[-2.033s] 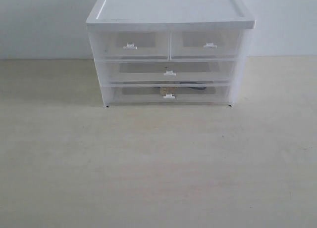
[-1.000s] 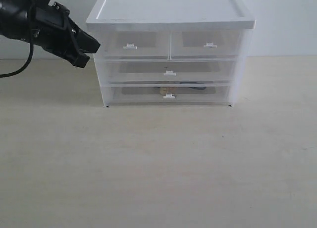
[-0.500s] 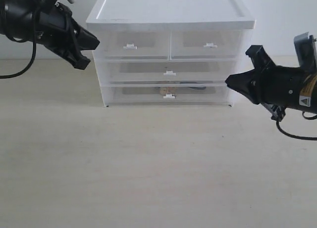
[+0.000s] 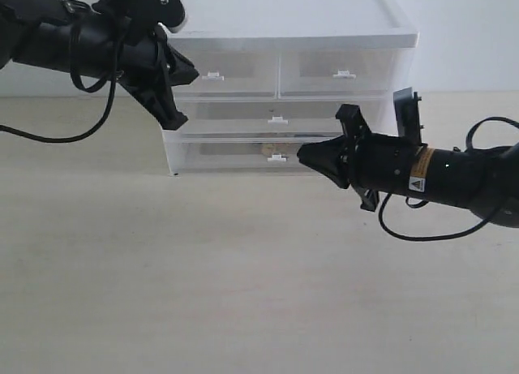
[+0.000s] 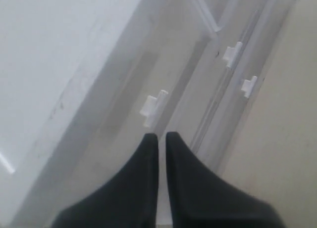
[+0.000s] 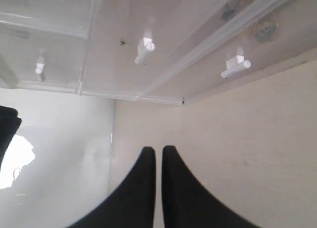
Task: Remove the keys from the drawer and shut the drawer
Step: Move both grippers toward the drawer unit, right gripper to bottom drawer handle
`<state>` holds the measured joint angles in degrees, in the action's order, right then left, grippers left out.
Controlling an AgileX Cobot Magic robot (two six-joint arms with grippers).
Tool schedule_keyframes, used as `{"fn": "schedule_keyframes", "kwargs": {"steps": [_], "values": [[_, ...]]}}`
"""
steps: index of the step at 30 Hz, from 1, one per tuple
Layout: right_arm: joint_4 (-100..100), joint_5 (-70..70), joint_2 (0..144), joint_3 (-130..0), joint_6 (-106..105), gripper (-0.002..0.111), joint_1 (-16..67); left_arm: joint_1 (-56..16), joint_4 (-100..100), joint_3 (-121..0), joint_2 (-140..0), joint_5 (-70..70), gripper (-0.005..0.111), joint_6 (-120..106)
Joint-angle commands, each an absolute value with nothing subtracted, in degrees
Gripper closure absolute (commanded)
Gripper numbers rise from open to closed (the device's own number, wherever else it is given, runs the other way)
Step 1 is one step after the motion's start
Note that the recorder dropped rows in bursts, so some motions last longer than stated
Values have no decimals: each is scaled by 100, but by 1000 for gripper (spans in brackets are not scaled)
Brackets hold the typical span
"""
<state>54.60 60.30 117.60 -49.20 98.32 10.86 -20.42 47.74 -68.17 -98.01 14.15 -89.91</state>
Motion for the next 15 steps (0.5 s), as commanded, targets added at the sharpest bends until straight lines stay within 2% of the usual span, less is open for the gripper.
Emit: {"fn": "schedule_keyframes", "kwargs": {"steps": [1, 6, 8, 15], "values": [[5428, 5948, 12159, -5301, 10010, 108, 1261, -2066, 4729, -6851, -9838, 1147, 103, -9136], [5471, 5673, 12449, -5635, 10255, 108, 1310, -2066, 4739, -6888, -9851, 1026, 103, -9164], [5499, 5662, 12475, -5682, 10310, 103, 1326, -2066, 4739, -6888, -9876, 963, 103, -9254], [5538, 5791, 12475, -5682, 10310, 58, 1326, -2066, 4716, -6967, -10150, 639, 103, -9348]]}}
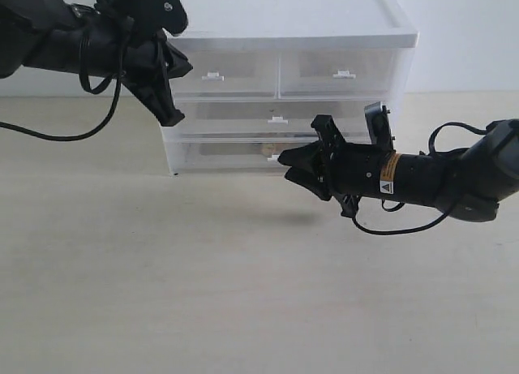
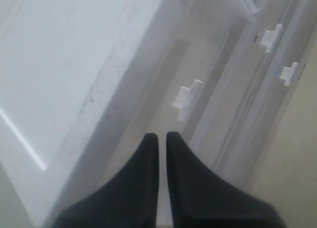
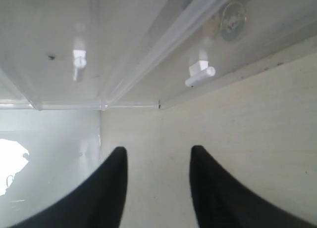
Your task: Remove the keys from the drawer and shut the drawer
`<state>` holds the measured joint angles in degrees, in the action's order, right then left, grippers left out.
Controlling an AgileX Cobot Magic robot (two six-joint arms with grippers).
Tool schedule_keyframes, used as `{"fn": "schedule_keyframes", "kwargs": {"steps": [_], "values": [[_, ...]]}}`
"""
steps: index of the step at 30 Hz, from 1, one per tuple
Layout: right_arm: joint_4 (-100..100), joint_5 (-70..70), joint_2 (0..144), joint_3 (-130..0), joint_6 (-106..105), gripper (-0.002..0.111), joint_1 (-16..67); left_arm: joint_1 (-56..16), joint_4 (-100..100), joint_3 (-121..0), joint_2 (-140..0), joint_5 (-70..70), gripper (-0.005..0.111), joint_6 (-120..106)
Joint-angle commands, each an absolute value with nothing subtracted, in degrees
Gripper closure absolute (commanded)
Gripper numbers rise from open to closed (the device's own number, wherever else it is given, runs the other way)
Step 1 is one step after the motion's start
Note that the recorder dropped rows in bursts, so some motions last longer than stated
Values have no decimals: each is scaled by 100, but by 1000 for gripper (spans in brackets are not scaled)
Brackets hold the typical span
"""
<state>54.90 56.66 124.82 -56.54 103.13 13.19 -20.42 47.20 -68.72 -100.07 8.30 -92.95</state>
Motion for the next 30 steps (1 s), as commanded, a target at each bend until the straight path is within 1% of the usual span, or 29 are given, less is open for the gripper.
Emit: {"fn": "schedule_keyframes", "kwargs": {"steps": [1, 5, 19, 22, 25, 30], "values": [[5567, 5866, 12475, -5682, 10310, 56, 1326, -2066, 4716, -7007, -10202, 611, 103, -9348], [5629, 6005, 12475, -5682, 10310, 54, 1326, -2066, 4716, -7100, -10329, 415, 103, -9348], [5308, 5499, 12475, -5682, 10443, 54, 1326, -2055, 4522, -7211, -10540, 82, 103, -9348], [5212, 5498, 12475, -5682, 10418, 54, 1326, -2055, 4522, -7235, -10603, -202, 103, -9348], [5232, 5353, 12475, -5810, 10412, 54, 1326, -2055, 4522, -7235, -10606, -434, 103, -9348], [5373, 5286, 12475, -5964, 10547, 54, 1326, -2055, 4522, -7337, -10668, -395, 103, -9348]]}}
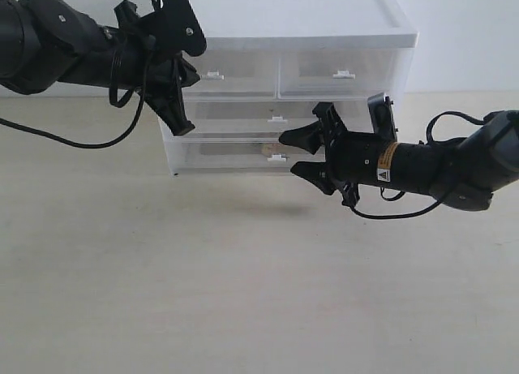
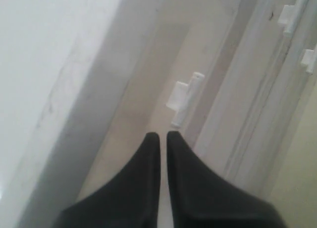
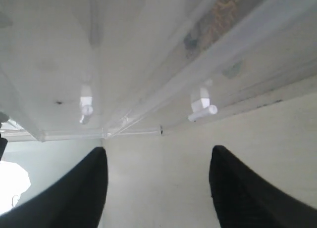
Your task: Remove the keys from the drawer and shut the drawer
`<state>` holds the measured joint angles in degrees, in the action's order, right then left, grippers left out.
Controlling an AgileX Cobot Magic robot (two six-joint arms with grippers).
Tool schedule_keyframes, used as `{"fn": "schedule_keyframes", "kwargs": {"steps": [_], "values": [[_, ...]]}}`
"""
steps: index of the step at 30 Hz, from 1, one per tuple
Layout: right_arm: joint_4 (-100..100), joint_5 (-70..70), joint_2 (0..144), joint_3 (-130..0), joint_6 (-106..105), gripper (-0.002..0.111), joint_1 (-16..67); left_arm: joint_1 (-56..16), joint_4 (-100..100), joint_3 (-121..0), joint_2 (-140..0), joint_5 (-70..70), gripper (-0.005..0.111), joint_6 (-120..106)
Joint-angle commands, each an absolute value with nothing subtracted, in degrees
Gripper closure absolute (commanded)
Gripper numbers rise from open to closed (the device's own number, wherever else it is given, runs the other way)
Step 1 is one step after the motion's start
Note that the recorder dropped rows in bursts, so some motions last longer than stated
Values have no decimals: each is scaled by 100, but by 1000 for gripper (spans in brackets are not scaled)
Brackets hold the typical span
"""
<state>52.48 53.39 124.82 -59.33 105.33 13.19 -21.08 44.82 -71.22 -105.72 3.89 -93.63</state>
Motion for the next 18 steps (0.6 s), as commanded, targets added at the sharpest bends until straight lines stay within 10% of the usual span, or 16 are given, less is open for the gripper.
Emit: {"fn": "schedule_keyframes", "kwargs": {"steps": [1, 18], "values": [[5406, 5248, 12475, -5964, 10547, 54, 1326, -2055, 4522, -7335, -10681, -449, 103, -9348], [5452, 5045, 12981, -6596, 11272, 54, 1453, -2055, 4535, -7335, -10681, -517, 103, -9348]]}}
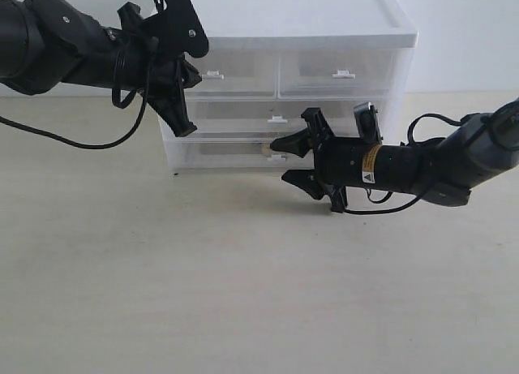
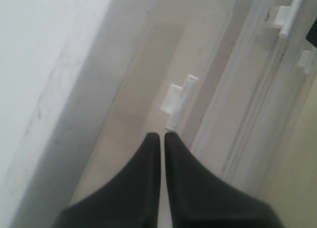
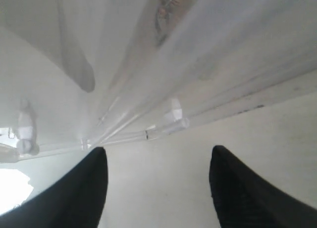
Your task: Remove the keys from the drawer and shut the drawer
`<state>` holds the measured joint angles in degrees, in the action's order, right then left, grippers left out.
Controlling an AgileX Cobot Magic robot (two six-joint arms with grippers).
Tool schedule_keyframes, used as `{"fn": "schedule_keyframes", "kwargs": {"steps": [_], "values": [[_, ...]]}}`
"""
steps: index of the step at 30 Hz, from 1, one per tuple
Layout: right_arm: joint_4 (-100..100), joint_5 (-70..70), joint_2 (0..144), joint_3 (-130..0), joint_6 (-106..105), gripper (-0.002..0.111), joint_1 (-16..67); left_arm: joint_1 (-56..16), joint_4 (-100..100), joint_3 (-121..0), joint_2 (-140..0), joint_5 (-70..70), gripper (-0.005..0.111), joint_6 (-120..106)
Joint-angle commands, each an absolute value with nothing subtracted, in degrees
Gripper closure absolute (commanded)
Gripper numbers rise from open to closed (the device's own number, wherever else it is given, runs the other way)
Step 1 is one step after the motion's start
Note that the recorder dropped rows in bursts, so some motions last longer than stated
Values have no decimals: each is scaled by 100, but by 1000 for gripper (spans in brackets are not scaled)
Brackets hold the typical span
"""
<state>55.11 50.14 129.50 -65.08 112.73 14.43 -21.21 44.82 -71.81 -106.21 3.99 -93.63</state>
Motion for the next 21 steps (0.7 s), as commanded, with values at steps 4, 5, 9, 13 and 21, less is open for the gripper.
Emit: {"fn": "schedule_keyframes", "kwargs": {"steps": [4, 5, 9, 13, 21], "values": [[5347, 4888, 12981, -6596, 11135, 54, 1453, -2055, 4536, -7335, -10681, -588, 103, -9348], [5347, 4824, 12981, -6596, 11015, 54, 1453, -2055, 4536, -7335, -10681, -602, 103, -9348], [5246, 4723, 12981, -6630, 10770, 54, 1453, -2055, 4536, -7335, -10681, -602, 103, -9348], [5320, 4594, 12981, -6790, 10475, 54, 1453, -2055, 4536, -7335, -10681, -612, 103, -9348], [6812, 4046, 12981, -7230, 10298, 54, 1453, -2055, 4536, -7335, -10681, -640, 103, -9348]]}}
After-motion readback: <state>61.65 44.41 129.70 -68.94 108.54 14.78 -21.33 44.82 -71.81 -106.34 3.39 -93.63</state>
